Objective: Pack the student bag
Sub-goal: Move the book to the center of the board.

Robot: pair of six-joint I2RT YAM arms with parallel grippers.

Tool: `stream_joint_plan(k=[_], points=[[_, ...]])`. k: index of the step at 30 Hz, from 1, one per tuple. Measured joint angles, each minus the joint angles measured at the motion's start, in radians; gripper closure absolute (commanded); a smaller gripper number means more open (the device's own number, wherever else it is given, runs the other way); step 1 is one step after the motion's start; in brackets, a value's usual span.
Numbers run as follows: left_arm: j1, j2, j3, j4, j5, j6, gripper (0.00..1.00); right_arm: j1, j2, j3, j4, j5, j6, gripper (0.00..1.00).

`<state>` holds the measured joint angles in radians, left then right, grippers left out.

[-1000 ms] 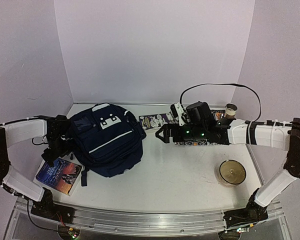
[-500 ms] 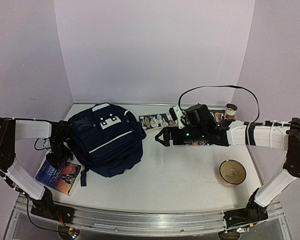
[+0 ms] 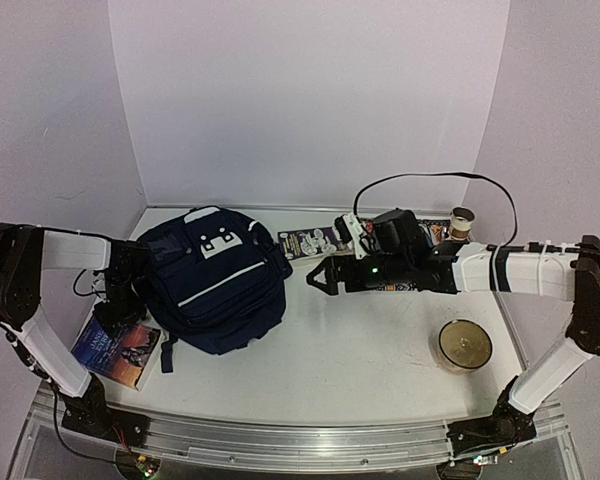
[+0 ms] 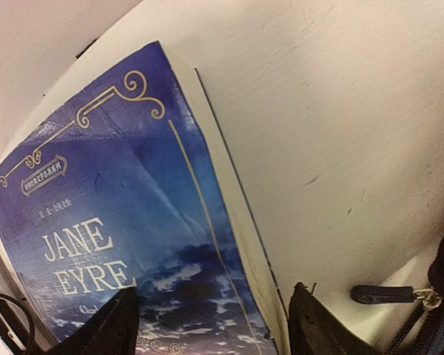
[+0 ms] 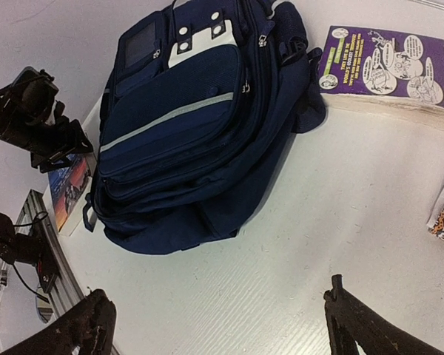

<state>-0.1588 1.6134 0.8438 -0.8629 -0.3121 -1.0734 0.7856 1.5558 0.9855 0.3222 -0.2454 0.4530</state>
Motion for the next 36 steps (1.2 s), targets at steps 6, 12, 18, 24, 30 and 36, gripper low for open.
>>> stream_joint_plan(k=[6, 12, 18, 24, 30, 36], points=[[-0.013, -0.067, -0.043, 0.043, 0.021, 0.005, 0.55, 0.0, 0.0, -0.002, 0.002, -0.016, 0.0, 0.02], [-0.157, -0.159, -0.098, 0.094, 0.056, -0.037, 0.59, 0.0, 0.028, -0.002, 0.011, -0.053, 0.008, 0.02], [-0.363, -0.146, -0.048, 0.141, 0.19, -0.133, 0.57, 0.0, 0.076, -0.008, 0.01, -0.072, 0.033, 0.02], [-0.6, -0.032, 0.083, 0.185, 0.319, -0.185, 0.43, 0.0, 0.077, -0.012, 0.009, -0.083, 0.047, 0.02], [-0.671, -0.048, 0.112, 0.221, 0.379, -0.185, 0.28, 0.008, 0.077, -0.013, 0.008, -0.086, 0.059, 0.02], [-0.583, -0.204, 0.068, 0.153, 0.283, -0.16, 0.25, 0.035, 0.091, -0.013, 0.007, -0.099, 0.068, 0.02]])
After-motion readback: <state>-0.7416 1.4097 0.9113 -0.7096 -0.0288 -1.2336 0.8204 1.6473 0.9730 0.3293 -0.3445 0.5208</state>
